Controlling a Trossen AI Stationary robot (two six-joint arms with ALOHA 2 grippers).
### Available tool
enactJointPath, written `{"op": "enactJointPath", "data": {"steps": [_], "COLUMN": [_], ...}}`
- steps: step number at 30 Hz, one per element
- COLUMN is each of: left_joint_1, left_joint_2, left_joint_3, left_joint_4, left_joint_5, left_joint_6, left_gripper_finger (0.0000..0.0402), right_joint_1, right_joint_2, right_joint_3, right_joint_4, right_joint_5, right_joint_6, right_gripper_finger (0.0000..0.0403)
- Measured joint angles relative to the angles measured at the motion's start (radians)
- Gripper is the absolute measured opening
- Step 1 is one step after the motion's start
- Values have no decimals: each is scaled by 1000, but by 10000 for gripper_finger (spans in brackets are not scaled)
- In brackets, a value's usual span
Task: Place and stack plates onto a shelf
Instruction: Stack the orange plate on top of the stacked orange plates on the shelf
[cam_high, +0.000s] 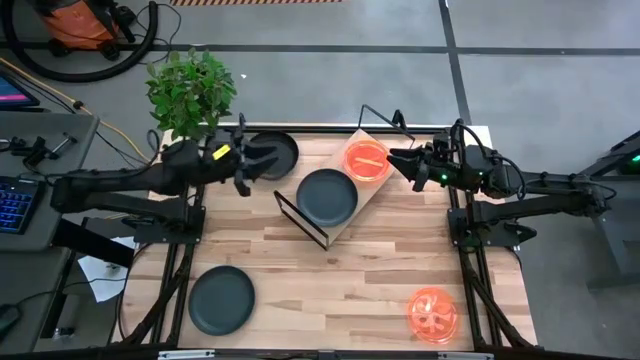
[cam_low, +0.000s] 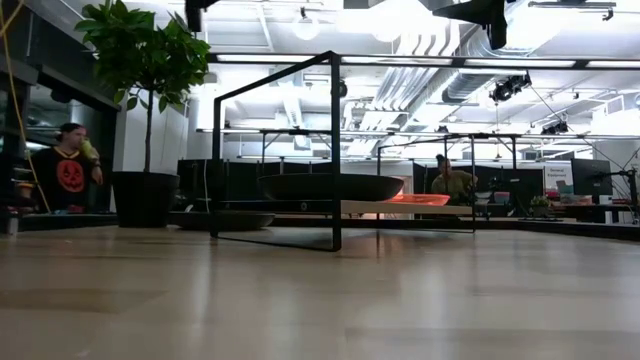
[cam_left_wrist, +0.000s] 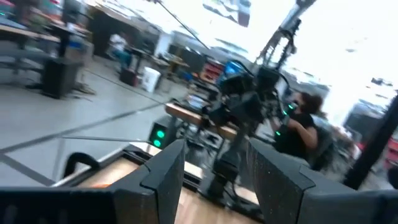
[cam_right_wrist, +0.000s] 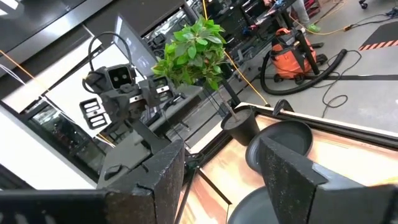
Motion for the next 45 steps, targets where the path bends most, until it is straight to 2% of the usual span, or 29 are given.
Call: {"op": "enactJointPath", "data": {"steps": [7,10,13,17,19,21,25,28,34,40,45], "left_joint_1": [-1,0,0,0,0,0,0,0,0,0,0], "left_joint_2": [-23,-22,-19,-19,-19,-19,-19,-19,-19,-19,-19], "left_joint_3": [-6,-6,-6,-6,-6,-6,-6,-6,-6,-6,-6], "left_joint_4": [-5,-6,-8,-8,-7,-7,-7,-7,-7,-7,-7], "left_joint_5": [-17,-17,-17,-11,-11,-11,-10,-10,-10,-10,-10], "left_joint_6": [20,35,35,35,35,35,35,35,35,35,34], "left_gripper_finger": [162,162,162,162,162,162,162,162,162,162,162], "right_joint_1": [0,0,0,26,76,154,338,461,634,740,793], "right_joint_2": [0,0,0,12,31,58,135,205,328,361,358], "right_joint_3": [0,0,0,0,0,0,0,0,-1,-187,-258], "right_joint_4": [0,-25,-107,-316,-478,-649,-937,-1050,-996,-629,-553], "right_joint_5": [0,-30,-131,-363,-488,-552,-562,-579,-639,-685,-653], "right_joint_6": [3,56,152,343,425,489,568,621,670,876,982], "right_gripper_finger": [188,188,188,188,188,188,188,188,188,188,188]}}
